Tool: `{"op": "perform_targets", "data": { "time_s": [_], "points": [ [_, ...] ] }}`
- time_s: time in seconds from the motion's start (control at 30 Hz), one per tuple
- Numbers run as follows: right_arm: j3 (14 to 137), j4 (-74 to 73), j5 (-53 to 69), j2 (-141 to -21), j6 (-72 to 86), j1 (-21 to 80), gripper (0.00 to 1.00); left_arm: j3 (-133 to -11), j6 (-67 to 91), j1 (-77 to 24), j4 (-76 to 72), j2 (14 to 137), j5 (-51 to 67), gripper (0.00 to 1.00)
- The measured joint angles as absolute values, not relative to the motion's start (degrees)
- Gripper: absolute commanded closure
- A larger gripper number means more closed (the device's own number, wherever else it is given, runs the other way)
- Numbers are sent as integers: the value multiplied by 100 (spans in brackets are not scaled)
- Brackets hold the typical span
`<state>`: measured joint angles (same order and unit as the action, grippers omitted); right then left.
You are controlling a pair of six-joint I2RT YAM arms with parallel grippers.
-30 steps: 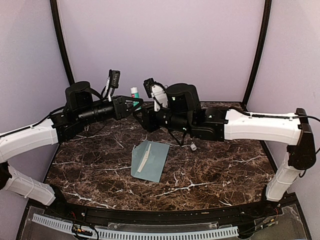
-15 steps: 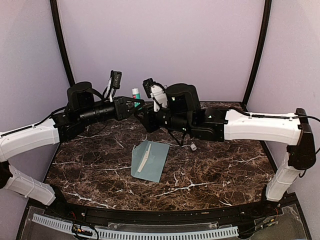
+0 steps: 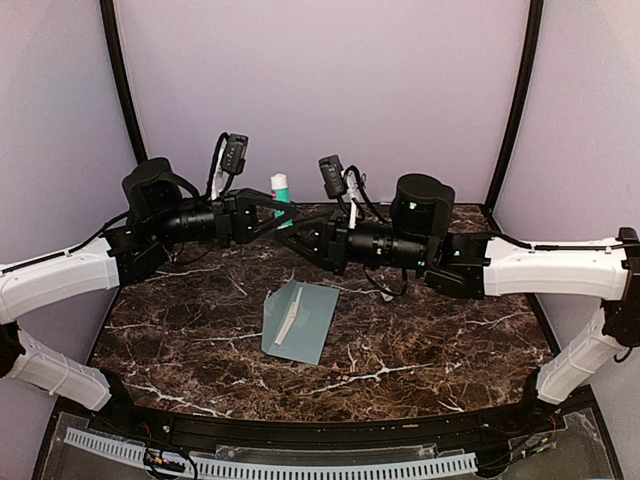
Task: Place the letter into the envelope and seal it
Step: Unscrew the solid glue.
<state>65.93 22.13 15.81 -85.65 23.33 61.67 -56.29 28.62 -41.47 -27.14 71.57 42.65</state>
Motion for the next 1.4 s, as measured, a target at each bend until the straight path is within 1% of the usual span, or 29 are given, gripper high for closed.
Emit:
{"op": "perform_targets", "data": {
  "time_s": [0.1,0.27,0.43,0.53,0.57,0.6,0.73,0.8,0.9,1.07,1.27,1.4],
  "points": [
    [6519,2526,2263,-8523,2438,6136,93,-5647,2943,-4152,-3022,7155,4934,100],
    [6519,2895,3098,-8523,2604,6128,93,-5784,3124,-4204,-3315,7188,5695,100],
    [6519,3057,3509,-8560,2757,6117,91,-5804,3358,-4228,-3605,7269,6042,100],
    [6519,3094,3568,-8567,2799,6114,77,-5802,3441,-4230,-3691,7282,6093,100],
    [6519,3098,3553,-8567,2797,6114,70,-5802,3444,-4230,-3706,7282,6082,100],
    [6519,3092,3509,-8567,2797,6114,60,-5800,3428,-4230,-3706,7282,6060,100],
    [6512,2950,3114,-8442,2641,5994,42,-5686,3166,-4169,-3378,7046,5686,100],
    [6510,2777,2775,-8298,2519,5940,37,-5677,2963,-4136,-3092,6840,5212,100],
    [6521,2397,2119,-8136,2373,5916,36,-5684,2738,-4106,-2705,6558,4379,100],
    [6788,1485,1103,-8353,2196,5988,40,-5730,2563,-4097,-2067,6495,3072,100],
    [7450,650,36,-9107,2091,6313,40,-5793,2571,-4097,-1439,6814,2261,100],
    [7712,412,-412,-9362,2034,6445,46,-5811,2639,-4086,-1240,6949,2047,100]
  ]
}}
